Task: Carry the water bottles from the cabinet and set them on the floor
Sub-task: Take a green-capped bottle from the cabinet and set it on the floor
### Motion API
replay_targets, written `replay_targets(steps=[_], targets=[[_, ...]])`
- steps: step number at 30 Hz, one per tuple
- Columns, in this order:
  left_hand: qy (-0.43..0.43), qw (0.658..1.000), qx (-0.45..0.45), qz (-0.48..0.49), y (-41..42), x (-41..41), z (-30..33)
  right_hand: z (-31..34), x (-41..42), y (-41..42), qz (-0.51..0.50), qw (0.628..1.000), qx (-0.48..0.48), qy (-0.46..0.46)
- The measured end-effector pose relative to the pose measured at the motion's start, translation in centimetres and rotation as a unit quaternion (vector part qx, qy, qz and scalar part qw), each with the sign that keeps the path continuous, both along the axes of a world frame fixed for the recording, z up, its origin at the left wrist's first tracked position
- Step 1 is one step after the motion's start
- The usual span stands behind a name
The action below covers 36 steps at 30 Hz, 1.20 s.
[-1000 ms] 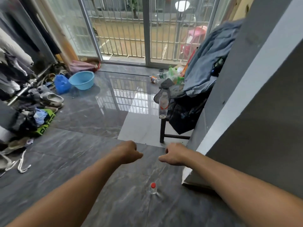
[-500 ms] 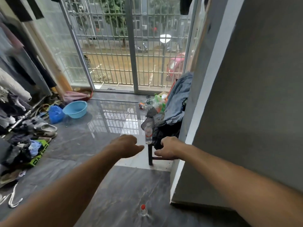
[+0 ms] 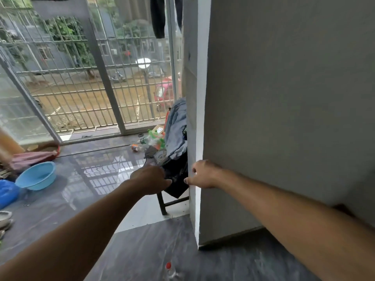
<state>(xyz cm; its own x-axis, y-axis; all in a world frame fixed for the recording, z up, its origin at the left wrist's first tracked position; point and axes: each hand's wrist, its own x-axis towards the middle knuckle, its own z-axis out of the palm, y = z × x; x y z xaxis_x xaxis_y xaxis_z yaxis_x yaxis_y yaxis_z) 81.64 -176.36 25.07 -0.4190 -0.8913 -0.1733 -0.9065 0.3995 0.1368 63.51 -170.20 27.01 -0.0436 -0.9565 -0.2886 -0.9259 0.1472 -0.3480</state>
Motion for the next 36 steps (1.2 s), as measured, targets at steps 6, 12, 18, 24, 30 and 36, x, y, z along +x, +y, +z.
replay_targets(steps=[6, 12, 18, 24, 30, 36], targets=[[-0.013, 0.996, -0.003, -0.084, 1.9, -4.3, 1.6, 1.5, -2.8, 5.3, -0.069, 0.998, -0.009, -0.008], [-0.031, 0.983, -0.041, -0.174, 6.3, -11.1, 2.5, 2.5, -7.5, 12.4, -0.125, 0.992, -0.017, 0.005], [-0.031, 0.969, -0.044, -0.243, 14.2, -19.1, 2.5, 1.9, -13.9, 21.5, -0.16, 0.987, -0.013, 0.025], [-0.038, 0.949, -0.026, -0.313, 23.6, -27.6, 1.5, 1.0, -20.9, 32.7, -0.247, 0.969, -0.014, 0.013], [-0.053, 0.916, -0.011, -0.396, 33.3, -37.0, 0.2, -0.1, -26.9, 44.5, -0.334, 0.942, -0.033, 0.017], [-0.035, 0.862, 0.016, -0.505, 42.8, -46.0, -0.4, -0.9, -31.9, 55.5, -0.457, 0.889, -0.018, 0.012]])
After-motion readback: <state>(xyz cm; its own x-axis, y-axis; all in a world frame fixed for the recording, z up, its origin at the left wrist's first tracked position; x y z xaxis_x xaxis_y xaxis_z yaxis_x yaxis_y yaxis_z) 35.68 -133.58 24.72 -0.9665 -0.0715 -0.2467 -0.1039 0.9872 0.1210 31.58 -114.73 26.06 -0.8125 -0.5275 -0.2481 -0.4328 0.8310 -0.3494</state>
